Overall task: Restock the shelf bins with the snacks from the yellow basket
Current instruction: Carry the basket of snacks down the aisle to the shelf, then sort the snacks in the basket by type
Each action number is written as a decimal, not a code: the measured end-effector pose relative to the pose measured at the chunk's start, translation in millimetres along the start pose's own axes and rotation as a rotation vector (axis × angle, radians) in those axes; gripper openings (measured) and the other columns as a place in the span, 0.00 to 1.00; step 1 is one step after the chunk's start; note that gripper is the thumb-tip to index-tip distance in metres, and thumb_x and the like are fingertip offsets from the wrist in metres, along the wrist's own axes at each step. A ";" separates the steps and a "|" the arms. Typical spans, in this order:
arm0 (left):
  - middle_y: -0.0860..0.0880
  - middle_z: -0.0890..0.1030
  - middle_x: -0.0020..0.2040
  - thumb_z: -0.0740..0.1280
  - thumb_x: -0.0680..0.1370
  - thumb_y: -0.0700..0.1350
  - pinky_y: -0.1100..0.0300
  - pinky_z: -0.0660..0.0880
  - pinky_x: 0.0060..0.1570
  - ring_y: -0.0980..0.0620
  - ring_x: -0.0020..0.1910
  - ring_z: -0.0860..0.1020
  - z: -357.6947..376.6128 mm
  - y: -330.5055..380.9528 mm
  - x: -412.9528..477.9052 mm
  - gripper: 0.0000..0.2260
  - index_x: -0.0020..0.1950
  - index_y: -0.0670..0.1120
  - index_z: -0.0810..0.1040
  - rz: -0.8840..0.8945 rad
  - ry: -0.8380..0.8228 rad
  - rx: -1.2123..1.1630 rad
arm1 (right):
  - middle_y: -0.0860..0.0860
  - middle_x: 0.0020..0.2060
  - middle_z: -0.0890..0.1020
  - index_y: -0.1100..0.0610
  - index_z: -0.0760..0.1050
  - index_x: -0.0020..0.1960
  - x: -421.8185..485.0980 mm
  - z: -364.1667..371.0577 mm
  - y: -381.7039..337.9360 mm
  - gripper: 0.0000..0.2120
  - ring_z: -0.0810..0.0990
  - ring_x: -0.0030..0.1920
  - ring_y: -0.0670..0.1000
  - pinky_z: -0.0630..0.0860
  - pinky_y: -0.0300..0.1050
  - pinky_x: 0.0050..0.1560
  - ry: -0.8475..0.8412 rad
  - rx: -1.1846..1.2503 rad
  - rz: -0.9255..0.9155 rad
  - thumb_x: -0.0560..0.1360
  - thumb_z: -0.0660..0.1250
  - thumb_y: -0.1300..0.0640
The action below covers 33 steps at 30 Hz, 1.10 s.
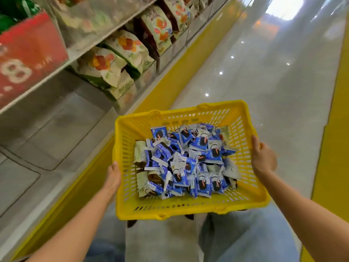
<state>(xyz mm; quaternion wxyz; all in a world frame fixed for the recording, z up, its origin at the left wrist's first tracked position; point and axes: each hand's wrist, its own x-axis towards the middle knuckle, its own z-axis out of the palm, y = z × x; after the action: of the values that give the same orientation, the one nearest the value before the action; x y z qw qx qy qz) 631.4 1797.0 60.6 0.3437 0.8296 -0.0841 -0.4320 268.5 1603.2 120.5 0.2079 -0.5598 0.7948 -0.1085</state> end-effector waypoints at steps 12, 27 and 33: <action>0.40 0.61 0.73 0.48 0.83 0.51 0.49 0.57 0.71 0.42 0.72 0.61 47.1 -65.2 64.6 0.24 0.74 0.39 0.56 0.081 0.027 0.048 | 0.70 0.57 0.75 0.71 0.72 0.57 48.1 122.1 37.5 0.26 0.73 0.58 0.67 0.68 0.54 0.55 -0.148 0.176 -0.003 0.83 0.45 0.51; 0.38 0.77 0.60 0.47 0.82 0.55 0.47 0.69 0.62 0.39 0.60 0.74 59.1 -136.6 100.1 0.26 0.62 0.39 0.75 0.088 0.089 0.201 | 0.68 0.57 0.76 0.69 0.73 0.57 72.2 207.7 62.0 0.26 0.74 0.58 0.65 0.69 0.54 0.57 -0.306 0.128 0.011 0.83 0.46 0.49; 0.39 0.80 0.42 0.47 0.79 0.59 0.45 0.73 0.50 0.41 0.44 0.78 66.0 -144.1 94.3 0.29 0.46 0.37 0.77 0.142 0.180 0.218 | 0.67 0.60 0.74 0.68 0.69 0.61 75.6 208.3 57.2 0.24 0.72 0.60 0.64 0.67 0.53 0.58 -0.272 0.050 -0.027 0.83 0.46 0.51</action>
<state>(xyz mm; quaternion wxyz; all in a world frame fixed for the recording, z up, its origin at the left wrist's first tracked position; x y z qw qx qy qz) 615.4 1831.1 -119.9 0.2874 0.8893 -0.1578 -0.3190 292.7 1565.2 -103.9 0.3260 -0.5748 0.7486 -0.0543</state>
